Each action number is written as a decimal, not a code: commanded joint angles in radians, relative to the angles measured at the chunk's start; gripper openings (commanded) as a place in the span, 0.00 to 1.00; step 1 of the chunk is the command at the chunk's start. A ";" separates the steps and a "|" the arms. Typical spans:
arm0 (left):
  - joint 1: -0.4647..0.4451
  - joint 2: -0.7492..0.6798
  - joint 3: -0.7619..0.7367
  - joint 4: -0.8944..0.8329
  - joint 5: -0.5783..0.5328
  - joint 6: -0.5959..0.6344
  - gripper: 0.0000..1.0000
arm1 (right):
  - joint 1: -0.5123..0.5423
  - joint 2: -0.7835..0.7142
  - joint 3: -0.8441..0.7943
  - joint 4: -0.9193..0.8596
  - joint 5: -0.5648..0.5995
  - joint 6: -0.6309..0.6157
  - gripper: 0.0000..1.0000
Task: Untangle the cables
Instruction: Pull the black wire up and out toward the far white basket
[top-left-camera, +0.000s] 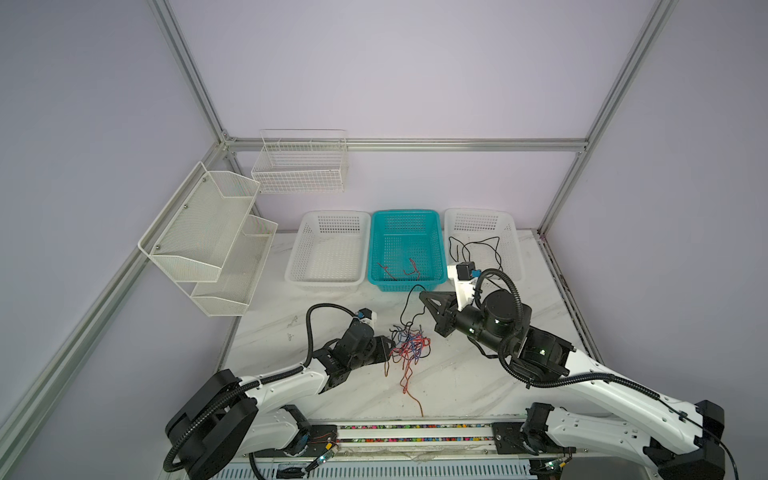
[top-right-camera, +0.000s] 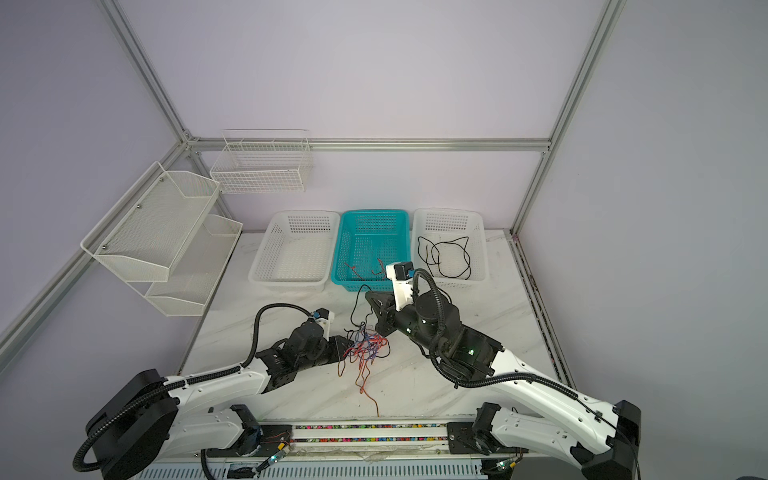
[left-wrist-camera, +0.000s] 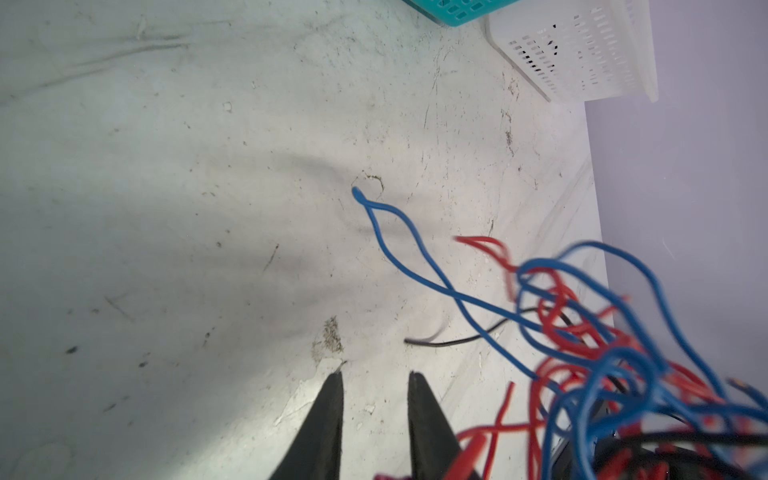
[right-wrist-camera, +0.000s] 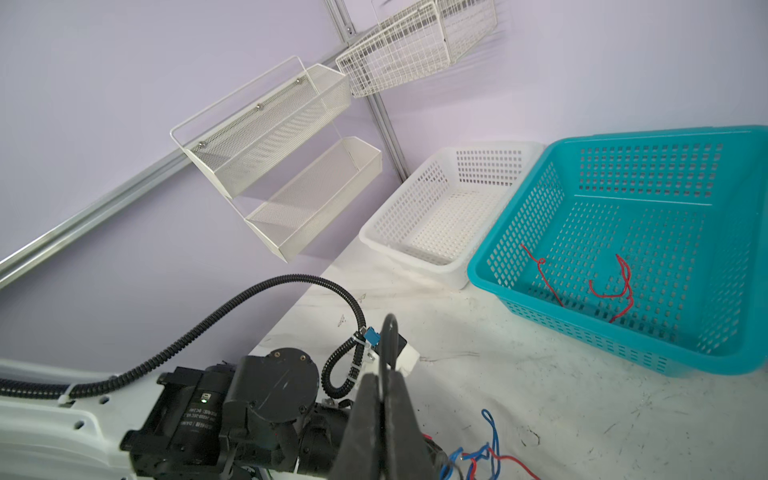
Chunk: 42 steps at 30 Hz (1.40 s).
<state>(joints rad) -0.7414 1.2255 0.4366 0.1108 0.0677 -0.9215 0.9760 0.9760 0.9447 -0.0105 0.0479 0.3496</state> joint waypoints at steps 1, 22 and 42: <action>0.004 0.007 0.041 0.015 -0.002 0.006 0.27 | 0.003 -0.038 0.057 -0.008 0.037 -0.010 0.00; 0.004 0.052 0.026 0.050 0.007 0.006 0.24 | 0.003 -0.053 0.326 -0.086 0.041 -0.076 0.00; 0.003 0.071 0.011 0.055 0.001 0.016 0.24 | 0.003 0.083 0.731 -0.227 0.141 -0.170 0.00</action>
<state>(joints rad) -0.7414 1.2961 0.4366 0.1593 0.0772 -0.9230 0.9760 1.0531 1.6325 -0.2516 0.1719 0.2039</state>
